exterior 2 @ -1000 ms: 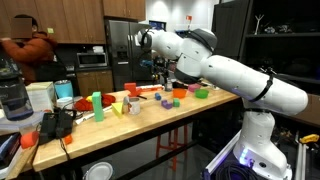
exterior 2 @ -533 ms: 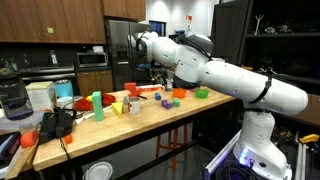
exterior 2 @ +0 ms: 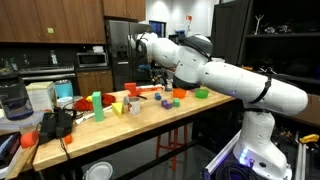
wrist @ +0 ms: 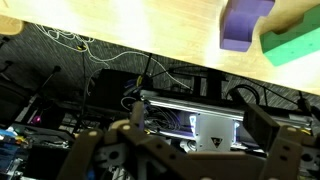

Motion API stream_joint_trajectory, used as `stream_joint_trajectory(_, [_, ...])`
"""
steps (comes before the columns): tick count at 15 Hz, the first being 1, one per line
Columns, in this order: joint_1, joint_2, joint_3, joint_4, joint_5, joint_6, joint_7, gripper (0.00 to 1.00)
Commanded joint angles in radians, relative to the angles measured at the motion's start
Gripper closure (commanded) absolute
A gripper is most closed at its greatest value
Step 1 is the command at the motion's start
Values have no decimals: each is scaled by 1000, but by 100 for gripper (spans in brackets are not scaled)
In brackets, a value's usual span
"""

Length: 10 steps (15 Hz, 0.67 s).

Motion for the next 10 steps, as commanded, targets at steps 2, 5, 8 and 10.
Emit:
stream_joint_trajectory(2, [-18,26,-54,47,-66,-4,0,0])
stream_joint_trajectory(5, [-7,50,-128,64,-168,9,0,0])
stream_joint_trajectory(8, [2,70,-194,71,-235,38,0,0])
stream_joint_trajectory(10, [4,90,-232,67,-248,45,0,0])
